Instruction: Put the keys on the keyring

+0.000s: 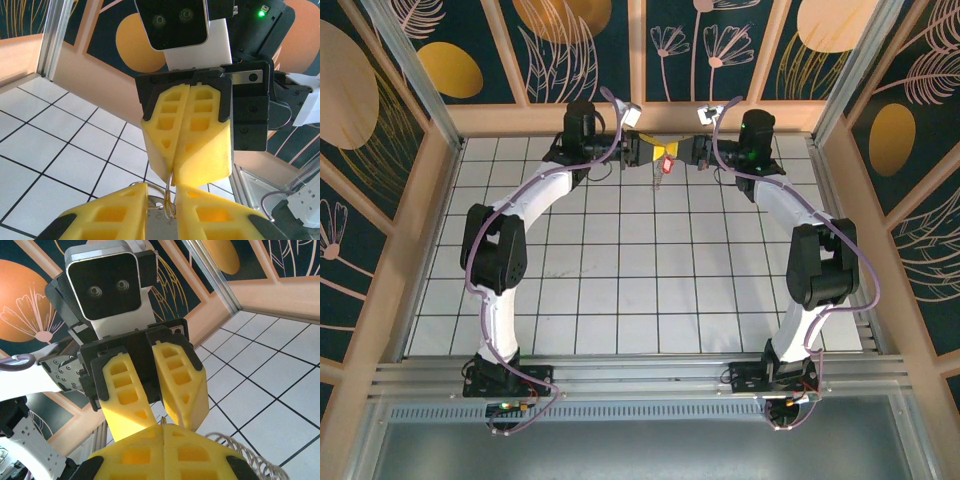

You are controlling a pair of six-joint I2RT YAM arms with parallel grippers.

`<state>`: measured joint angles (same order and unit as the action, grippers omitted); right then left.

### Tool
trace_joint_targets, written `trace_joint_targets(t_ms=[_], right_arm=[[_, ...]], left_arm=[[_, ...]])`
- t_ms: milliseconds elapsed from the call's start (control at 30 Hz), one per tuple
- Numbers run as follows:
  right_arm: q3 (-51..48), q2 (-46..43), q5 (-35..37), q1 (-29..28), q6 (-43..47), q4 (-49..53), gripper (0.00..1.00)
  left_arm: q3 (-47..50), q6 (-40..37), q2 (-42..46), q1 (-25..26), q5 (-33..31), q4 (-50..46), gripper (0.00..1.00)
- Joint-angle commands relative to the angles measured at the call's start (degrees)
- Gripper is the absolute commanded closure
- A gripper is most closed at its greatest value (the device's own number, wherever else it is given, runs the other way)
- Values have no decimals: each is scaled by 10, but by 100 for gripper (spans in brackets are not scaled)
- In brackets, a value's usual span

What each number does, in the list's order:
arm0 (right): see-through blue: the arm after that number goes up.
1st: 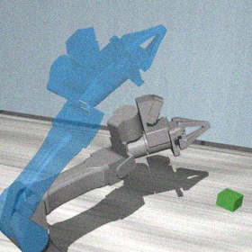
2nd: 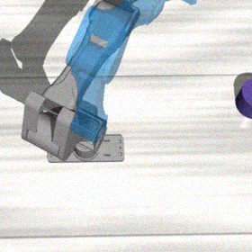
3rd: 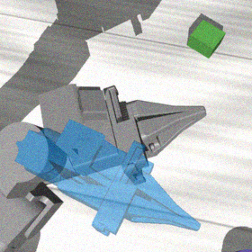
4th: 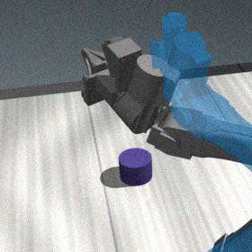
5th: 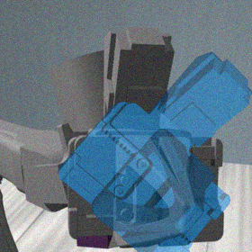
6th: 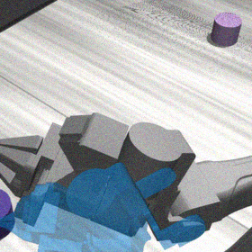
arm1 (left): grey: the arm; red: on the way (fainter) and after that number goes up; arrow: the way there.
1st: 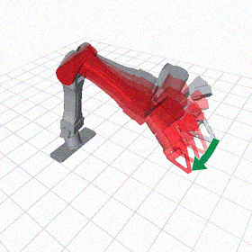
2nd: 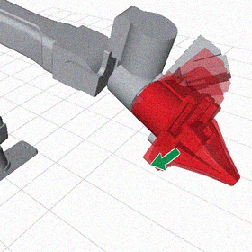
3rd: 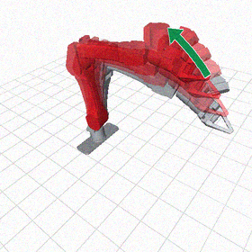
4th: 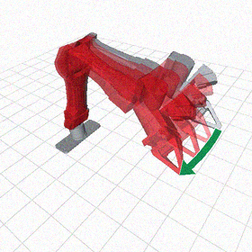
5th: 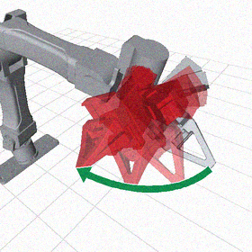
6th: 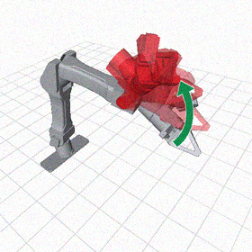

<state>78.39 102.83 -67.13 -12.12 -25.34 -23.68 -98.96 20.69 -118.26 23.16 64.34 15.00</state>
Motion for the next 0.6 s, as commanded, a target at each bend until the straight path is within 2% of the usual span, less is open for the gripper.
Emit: trace_joint_targets(t_ms=[0, 133, 300, 433, 500, 567], right_arm=[[21, 3, -10, -7, 11, -22, 100], [19, 3, -10, -7, 15, -17, 100], [16, 1, -10, -7, 15, -18, 100], [14, -3, -4, -7, 17, -13, 100], [3, -15, 10, -2, 16, -16, 76], [-24, -34, 22, 7, -3, -50, 61]], left_arm=[[-17, 5, -9, 7, 16, 21, 80], [-17, 7, -11, 9, 14, 24, 83], [-9, 26, -11, 10, 9, 52, 100], [14, 71, -5, 10, 11, 119, 100], [32, 94, 1, 10, 6, 156, 100], [49, 107, 9, 10, -1, 183, 100]])
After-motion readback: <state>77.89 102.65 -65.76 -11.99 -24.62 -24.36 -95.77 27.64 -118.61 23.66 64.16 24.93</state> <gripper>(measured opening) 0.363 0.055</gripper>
